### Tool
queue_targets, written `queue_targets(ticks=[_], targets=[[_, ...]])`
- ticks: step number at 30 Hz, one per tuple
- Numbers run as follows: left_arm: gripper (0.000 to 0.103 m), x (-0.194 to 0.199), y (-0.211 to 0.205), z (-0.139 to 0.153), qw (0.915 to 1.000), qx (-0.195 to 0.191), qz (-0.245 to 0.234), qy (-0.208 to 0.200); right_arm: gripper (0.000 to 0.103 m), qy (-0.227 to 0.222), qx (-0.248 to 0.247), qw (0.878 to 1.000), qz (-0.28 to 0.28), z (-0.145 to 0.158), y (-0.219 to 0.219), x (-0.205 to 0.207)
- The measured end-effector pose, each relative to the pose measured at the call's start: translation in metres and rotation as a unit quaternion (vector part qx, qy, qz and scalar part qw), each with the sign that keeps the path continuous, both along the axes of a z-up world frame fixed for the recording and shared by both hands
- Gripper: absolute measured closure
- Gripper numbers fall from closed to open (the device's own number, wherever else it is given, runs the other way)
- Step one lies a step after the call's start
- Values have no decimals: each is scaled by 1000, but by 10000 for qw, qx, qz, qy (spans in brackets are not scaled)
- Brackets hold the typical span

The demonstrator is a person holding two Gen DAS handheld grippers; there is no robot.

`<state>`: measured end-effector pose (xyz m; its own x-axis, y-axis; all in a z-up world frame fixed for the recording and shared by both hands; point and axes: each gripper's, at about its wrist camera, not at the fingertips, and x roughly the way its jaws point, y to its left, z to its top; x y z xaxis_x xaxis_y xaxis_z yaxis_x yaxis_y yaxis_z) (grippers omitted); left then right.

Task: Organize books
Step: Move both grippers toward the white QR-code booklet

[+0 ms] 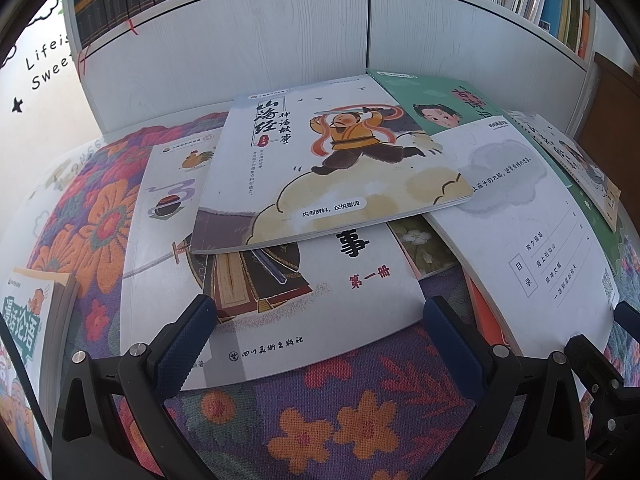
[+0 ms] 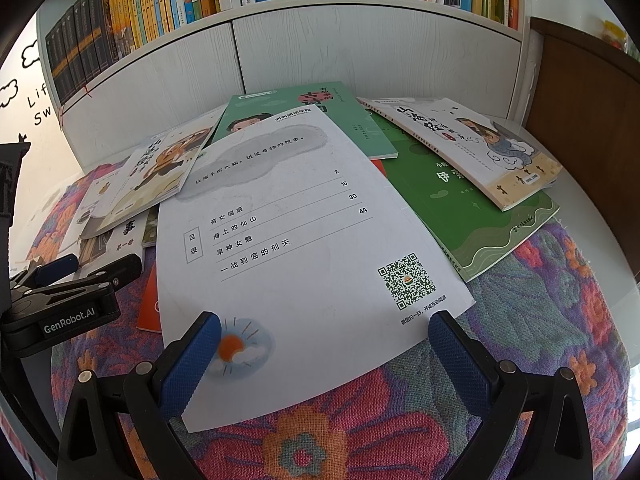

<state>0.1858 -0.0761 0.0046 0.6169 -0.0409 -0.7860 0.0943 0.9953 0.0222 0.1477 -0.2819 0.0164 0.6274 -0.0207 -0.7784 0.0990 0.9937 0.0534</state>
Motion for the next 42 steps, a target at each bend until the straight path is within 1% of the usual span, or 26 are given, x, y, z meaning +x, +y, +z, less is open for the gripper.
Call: queue_targets(ticks=[8,11,13,15,16,17,18,20,22,23,25,26,28,30,31,32,33,34,35,36,37,38,39,40,41,42], targets=[[0,0,1,1,10000,8,-3,1,0,-6,41,10000,10,0,1,0],[0,1,-2,-2,10000,29,-41,8,0,-95,359,9993,73,4,-8,-3],[0,1,-4,-3,10000,35,-47,16,0,-150,703,9973,178,8,-18,-3],[0,3,-5,-6,9997,125,-181,102,11,-140,889,9956,241,12,-29,-2],[0,0,-5,-6,9997,169,-154,98,21,-165,918,9954,229,14,-36,-3],[0,-3,-3,-6,9998,149,-37,112,28,-198,940,9952,194,15,-43,-4],[1,-6,-2,-6,9999,106,47,125,30,-208,992,9947,164,15,-51,-3],[2,-12,-3,-4,9999,-5,-73,145,40,-166,1125,9935,113,13,-65,-1],[4,-19,-9,-1,9992,-145,-368,115,45,-172,1238,9921,81,11,-76,0],[7,-23,-13,1,9986,-166,-505,75,45,-178,1355,9906,104,11,-79,0],[9,-29,-21,5,9985,82,-534,-101,45,-160,1344,9907,120,12,-79,2],[9,-32,-24,7,9978,140,-621,-189,45,-157,1220,9923,156,12,-76,2],[9,-37,-28,13,9954,-110,-928,-231,45,-147,1097,9936,238,11,-72,3],[9,-39,-32,14,9943,-124,-1040,-189,44,-55,1083,9935,359,10,-70,4],[9,-40,-35,14,9935,-64,-1129,-161,44,29,1182,9918,481,11,-70,3],[9,-42,-41,14,9923,7,-1231,-132,44,148,1475,9862,742,12,-68,1],[9,-43,-43,14,9916,64,-1285,-100,44,308,1900,9750,1111,12,-66,-2],[9,-43,-44,13,9916,112,-1289,-78,45,528,2300,9599,1516,11,-61,-5],[9,-42,-44,13,9920,148,-1251,-56,45,729,2492,9486,1809,10,-55,-9],[9,-41,-43,13,9924,130,-1224,-37,45,692,2168,9587,1707,13,-52,-12],[9,-42,-44,12,9919,54,-1267,-6,45,546,1677,9738,1434,15,-52,-12],[9,-42,-44,11,9913,-12,-1313,42,45,452,1396,9812,1254,15,-54,-10],[9,-42,-45,9,9911,-37,-1325,70,45,401,1319,9841,1121,13,-59,-6],[9,-44,-46,8,9912,-41,-1324,73,45,280,1486,9831,1031,10,-67,-4],[8,-45,-48,7,9911,-46,-1329,70,45,171,1504,9842,918,11,-72,-3],[8,-46,-48,7,9909,-55,-1344,58,45,134,1291,9892,687,11,-77,-1]])
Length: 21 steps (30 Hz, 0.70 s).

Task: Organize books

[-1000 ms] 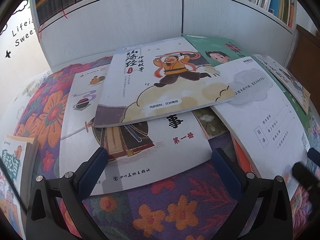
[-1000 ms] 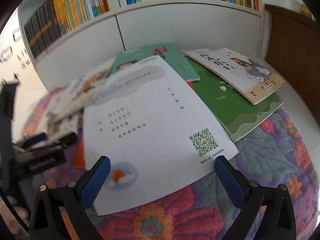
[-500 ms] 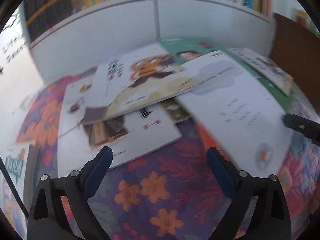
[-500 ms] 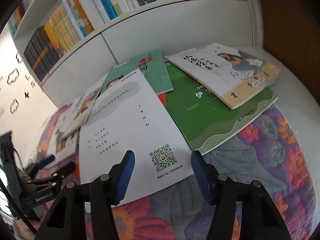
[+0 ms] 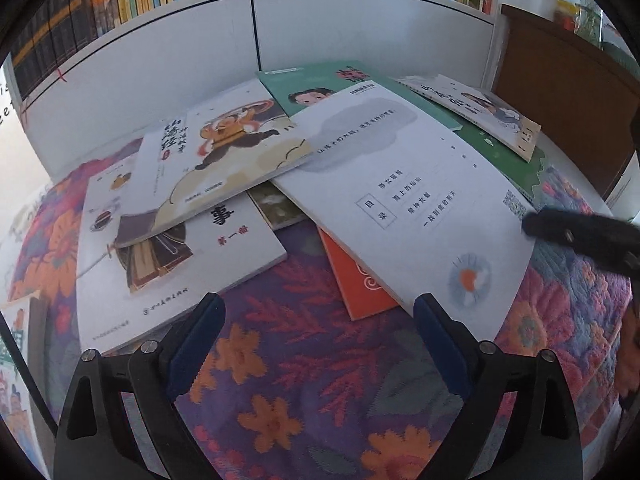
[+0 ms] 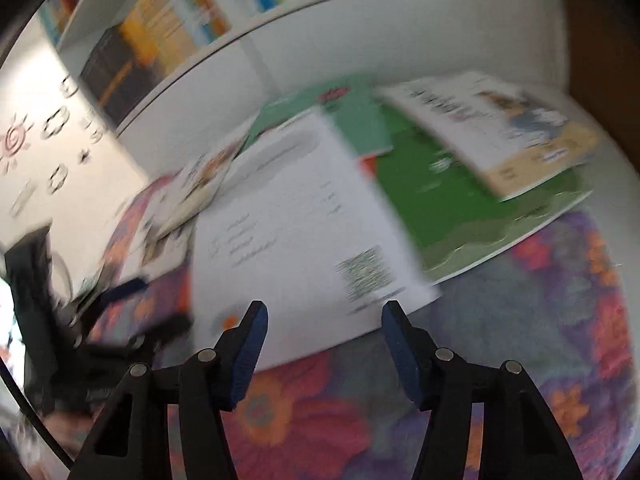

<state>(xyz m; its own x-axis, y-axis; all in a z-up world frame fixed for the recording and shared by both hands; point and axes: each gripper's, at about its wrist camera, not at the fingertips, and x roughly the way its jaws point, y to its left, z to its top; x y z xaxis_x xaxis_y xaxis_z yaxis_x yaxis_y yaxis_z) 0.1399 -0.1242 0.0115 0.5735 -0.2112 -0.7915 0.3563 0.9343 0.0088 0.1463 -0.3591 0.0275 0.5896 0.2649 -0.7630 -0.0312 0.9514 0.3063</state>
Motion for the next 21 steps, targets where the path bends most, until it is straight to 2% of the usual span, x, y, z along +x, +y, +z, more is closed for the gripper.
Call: queue_targets(ticks=[1,2,5,6,7,8,9,11,12,13,14,15,18,21], targets=[[8,-1,0,0,10000,-18,1,-11,45,-3,-373,9990,-253,-1,-5,2],[8,-1,1,0,10000,-42,6,-16,45,4,-497,9981,-354,-4,-9,3],[8,1,2,-3,9997,-249,-14,83,40,-119,240,9987,-429,-13,-31,8],[7,2,4,-5,9991,-384,-18,157,37,-136,536,9973,-478,-14,-38,9],[7,4,5,-6,9988,-451,-12,203,28,-166,892,9947,-492,-16,-46,10],[7,5,6,-6,9984,-501,-5,248,26,-179,1238,9909,-494,-18,-52,11],[7,6,8,-6,9980,-560,5,289,27,-164,1420,9885,-483,-19,-55,10],[7,4,8,-5,9983,-513,50,278,36,-14,1832,9824,-351,-21,-55,9],[7,3,7,-4,9985,-473,47,260,37,90,2064,9780,-278,-21,-52,7],[7,2,5,-3,9986,-458,9,253,42,159,2265,9738,-129,-20,-50,4],[7,1,3,-2,9987,-440,-42,235,49,132,2358,9717,-59,-16,-46,0],[7,-1,1,-2,9989,-411,-74,203,51,85,2441,9697,3,-14,-44,-1],[7,-5,-5,0,9996,-223,-168,40,53,-79,2656,9640,96,-7,-41,-6],[7,-3,-3,-1,9990,-377,-191,146,53,-288,2794,9595,214,-3,-38,-10]])
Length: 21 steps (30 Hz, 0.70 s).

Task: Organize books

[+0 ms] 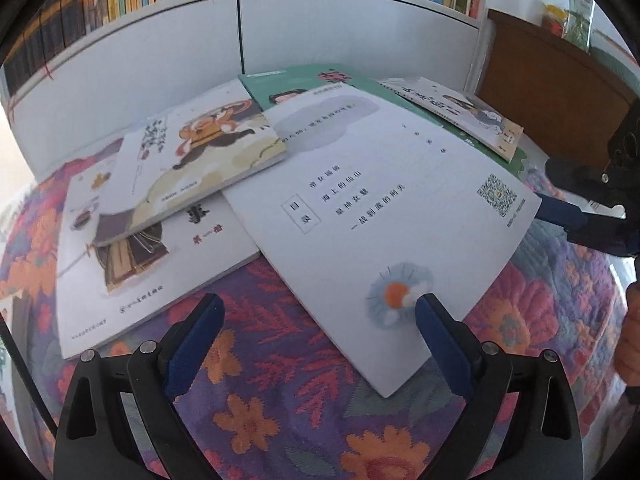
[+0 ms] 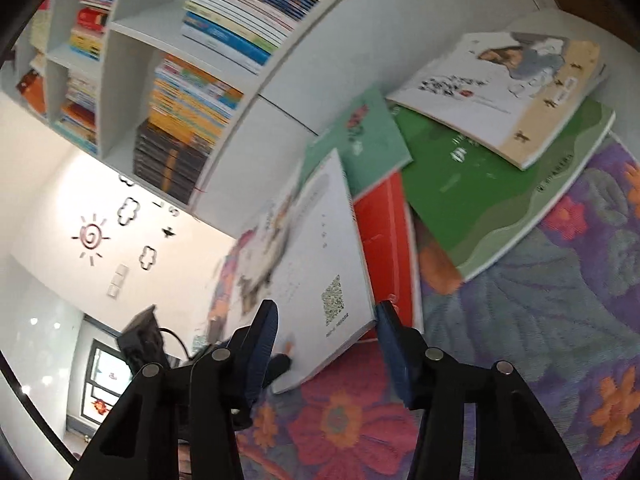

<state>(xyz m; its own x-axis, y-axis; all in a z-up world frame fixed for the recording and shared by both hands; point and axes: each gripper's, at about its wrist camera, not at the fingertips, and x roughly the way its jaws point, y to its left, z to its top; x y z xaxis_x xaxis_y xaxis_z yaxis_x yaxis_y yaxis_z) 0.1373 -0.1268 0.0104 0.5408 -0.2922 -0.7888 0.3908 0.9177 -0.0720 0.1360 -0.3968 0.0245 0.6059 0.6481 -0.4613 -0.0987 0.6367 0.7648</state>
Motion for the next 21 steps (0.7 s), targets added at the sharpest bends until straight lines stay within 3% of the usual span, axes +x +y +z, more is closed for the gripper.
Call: queue_targets(ticks=[4,6,8,11,13,16,21], targets=[[7,7,11,-5,9987,-412,46,304,53,-64,749,9972,27,-15,7,8],[6,6,9,-5,9989,-376,49,288,66,164,972,9951,76,-29,19,15],[6,5,8,-4,9990,-361,53,253,89,333,717,9968,-151,-33,28,15],[6,6,14,1,9975,-585,73,384,96,211,1051,9932,-449,-30,23,8],[7,7,20,7,9978,-478,216,406,98,59,1116,9922,-545,-22,22,4],[8,5,27,20,9985,48,504,190,98,-257,764,9946,-660,8,14,-6],[8,-1,53,60,9980,-204,604,-51,98,-670,-150,9955,-646,77,5,-25]])
